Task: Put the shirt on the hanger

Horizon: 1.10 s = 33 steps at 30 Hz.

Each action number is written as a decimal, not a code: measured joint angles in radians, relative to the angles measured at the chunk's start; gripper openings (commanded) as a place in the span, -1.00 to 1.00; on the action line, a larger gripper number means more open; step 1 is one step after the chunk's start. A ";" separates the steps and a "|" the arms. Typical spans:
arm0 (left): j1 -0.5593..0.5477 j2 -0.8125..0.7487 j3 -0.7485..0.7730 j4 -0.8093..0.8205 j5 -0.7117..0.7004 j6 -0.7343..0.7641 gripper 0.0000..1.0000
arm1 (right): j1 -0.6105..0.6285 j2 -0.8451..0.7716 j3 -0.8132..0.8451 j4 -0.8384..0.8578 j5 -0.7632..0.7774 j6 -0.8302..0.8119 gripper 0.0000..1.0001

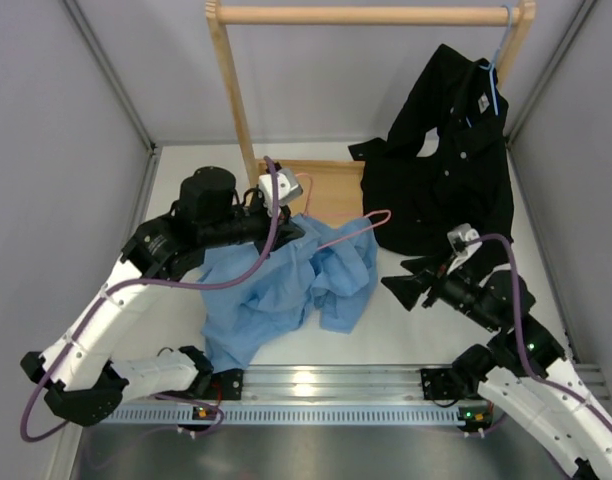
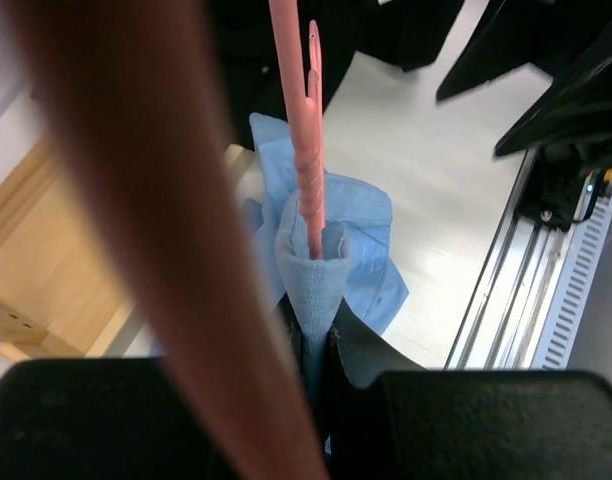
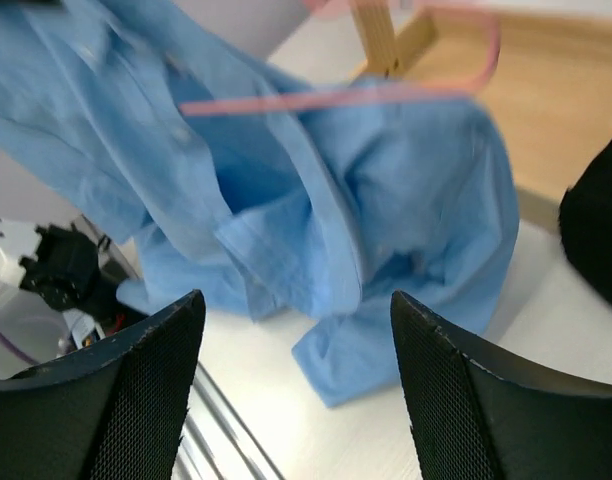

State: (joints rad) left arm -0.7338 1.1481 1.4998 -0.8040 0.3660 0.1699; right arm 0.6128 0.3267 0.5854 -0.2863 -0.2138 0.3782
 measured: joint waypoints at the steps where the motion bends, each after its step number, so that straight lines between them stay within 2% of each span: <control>1: 0.000 -0.023 -0.011 0.019 -0.014 -0.022 -1.00 | 0.000 0.017 -0.018 0.007 -0.013 0.011 0.40; 6: 0.000 -0.079 -0.047 0.084 -0.042 -0.093 -1.00 | 0.000 0.170 -0.069 0.048 -0.102 0.024 0.28; 13: 0.000 -0.081 -0.072 0.123 -0.070 -0.141 -1.00 | 0.000 0.381 -0.069 0.245 -0.188 -0.013 0.23; 21: 0.000 -0.081 -0.090 0.160 -0.053 -0.178 -1.00 | 0.000 0.531 -0.095 0.426 -0.164 -0.061 0.17; 24: 0.000 -0.081 -0.090 0.166 -0.053 -0.183 -1.00 | 0.000 0.553 -0.120 0.468 -0.160 -0.067 -0.31; 25: 0.000 -0.082 -0.090 0.168 -0.053 -0.185 -1.00 | 0.000 0.554 -0.127 0.478 -0.158 -0.067 -0.71; 26: 0.000 -0.082 -0.090 0.169 -0.054 -0.187 -1.00 | 0.000 0.554 -0.132 0.483 -0.158 -0.074 -0.91; 27: 0.000 -0.083 -0.092 0.169 -0.059 -0.187 -1.00 | 0.000 0.551 -0.134 0.483 -0.157 -0.072 -1.00; 33: 0.000 -0.105 -0.121 0.177 -0.056 -0.166 -1.00 | -0.002 0.458 -0.153 0.456 -0.099 -0.071 -1.00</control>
State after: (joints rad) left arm -0.7338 1.0435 1.3788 -0.6270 0.3103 0.0036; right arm 0.6109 0.7845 0.4320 0.1696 -0.3130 0.3073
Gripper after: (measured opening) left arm 0.133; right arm 0.010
